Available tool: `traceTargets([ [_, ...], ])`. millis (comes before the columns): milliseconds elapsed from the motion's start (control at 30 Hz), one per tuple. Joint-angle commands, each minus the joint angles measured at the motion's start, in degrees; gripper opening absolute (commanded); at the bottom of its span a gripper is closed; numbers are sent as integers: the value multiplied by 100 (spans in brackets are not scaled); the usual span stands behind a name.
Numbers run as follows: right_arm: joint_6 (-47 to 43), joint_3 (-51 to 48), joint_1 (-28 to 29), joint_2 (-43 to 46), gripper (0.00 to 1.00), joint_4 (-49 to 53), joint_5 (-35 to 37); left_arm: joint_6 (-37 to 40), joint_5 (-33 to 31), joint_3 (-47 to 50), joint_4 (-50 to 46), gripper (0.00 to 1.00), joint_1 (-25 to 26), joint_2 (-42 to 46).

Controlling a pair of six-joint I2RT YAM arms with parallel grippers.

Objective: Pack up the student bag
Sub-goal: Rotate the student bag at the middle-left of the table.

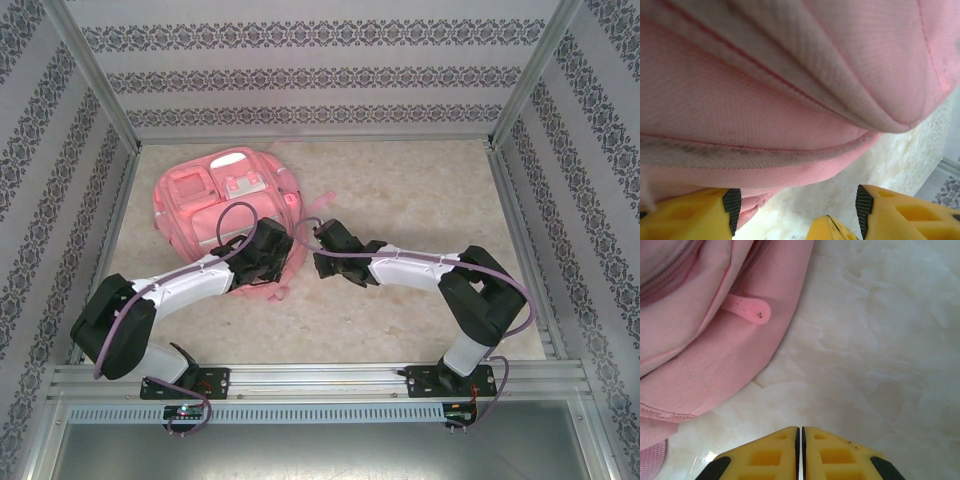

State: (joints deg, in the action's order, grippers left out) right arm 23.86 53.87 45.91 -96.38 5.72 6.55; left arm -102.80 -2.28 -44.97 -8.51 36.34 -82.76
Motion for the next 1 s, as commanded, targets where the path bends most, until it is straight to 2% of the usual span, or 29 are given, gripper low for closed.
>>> traceTargets([
  [0,67,16,56,173,14,-5,85,-574,-299,406,-77,52,51,-6],
  [67,51,47,59,155,14,17,54,-406,-558,439,-410,37,-32,146],
  [167,40,89,67,146,14,30,47,2,-862,451,-1155,8,-229,463],
  [233,20,107,81,145,14,41,31,127,-959,630,-1322,0,-361,758],
  [433,-74,280,144,59,15,99,-77,393,-1300,1078,-2119,0,-756,2027],
  [567,-122,385,224,-11,15,93,-109,771,-935,1129,-2459,0,-1049,2764],
  [700,-126,499,282,-134,16,98,-143,549,-255,1083,-2304,25,-1033,2949],
  [800,-137,572,321,-188,17,92,-167,302,48,1054,-2090,32,-929,2928],
  [967,-125,594,391,-198,17,85,-165,39,88,1141,-1757,51,-790,2800],
])
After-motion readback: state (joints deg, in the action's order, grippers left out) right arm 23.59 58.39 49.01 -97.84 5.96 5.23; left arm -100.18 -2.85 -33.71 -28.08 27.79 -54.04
